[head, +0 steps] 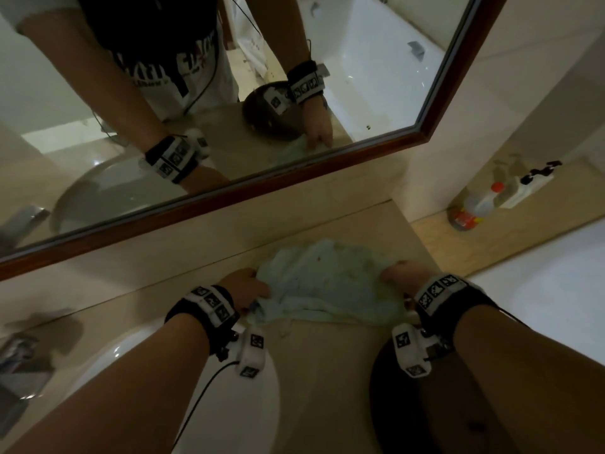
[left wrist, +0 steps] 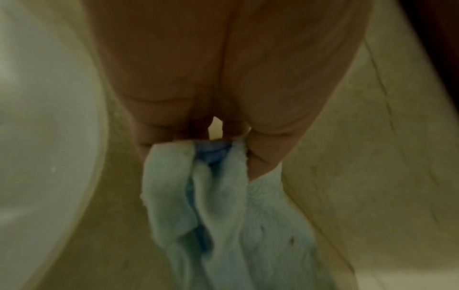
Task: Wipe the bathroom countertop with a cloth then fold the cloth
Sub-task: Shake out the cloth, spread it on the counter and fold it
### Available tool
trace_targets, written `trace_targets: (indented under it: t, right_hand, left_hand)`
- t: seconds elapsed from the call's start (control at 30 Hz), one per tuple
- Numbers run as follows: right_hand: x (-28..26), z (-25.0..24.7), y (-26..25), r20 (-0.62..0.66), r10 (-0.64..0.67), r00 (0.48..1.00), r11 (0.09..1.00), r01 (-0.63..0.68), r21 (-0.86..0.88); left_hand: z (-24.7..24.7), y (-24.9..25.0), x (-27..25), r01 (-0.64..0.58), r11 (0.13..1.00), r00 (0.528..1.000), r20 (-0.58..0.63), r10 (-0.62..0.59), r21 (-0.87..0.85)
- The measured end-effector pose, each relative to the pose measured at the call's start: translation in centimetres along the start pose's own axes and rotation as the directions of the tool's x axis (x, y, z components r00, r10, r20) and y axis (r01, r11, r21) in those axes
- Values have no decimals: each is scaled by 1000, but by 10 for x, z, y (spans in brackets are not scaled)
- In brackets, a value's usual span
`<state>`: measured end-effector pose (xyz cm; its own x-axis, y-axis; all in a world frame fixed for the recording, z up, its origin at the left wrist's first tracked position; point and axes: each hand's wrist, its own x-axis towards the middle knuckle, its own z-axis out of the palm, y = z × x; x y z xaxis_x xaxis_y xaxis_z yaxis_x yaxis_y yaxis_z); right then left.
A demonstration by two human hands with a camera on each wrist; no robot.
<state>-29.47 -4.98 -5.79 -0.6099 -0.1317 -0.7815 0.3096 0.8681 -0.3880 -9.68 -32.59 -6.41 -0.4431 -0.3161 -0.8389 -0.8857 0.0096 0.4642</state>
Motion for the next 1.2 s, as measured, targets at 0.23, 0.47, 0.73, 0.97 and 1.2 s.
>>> trace_targets:
  t: [0.23,0.47,0.73,0.97,1.2]
  right_hand:
    - [-24,-14,7,-39,-96,995,995,96,-17]
    - [-19,-12,22,-4,-149,989,976,147,-160]
    - [-32,-27,27,193,-91,977,991,69,118]
    - [-23,-16,16,145,-152,978,988,151,24]
    - [-92,23,-45,210,-293,933,916,210,343]
  left_hand:
    - [-5,-6,-23,5,967,994,107,23,-254]
    - [8,-4,-6,39,966,997,-56,-55,-254]
    - [8,-3,-4,-111,992,930,-358,83,-58]
    - [4,-35,31,-107,977,988,-133,84,-182]
    - [4,-26,-17,-120,912,989,37,146,-393]
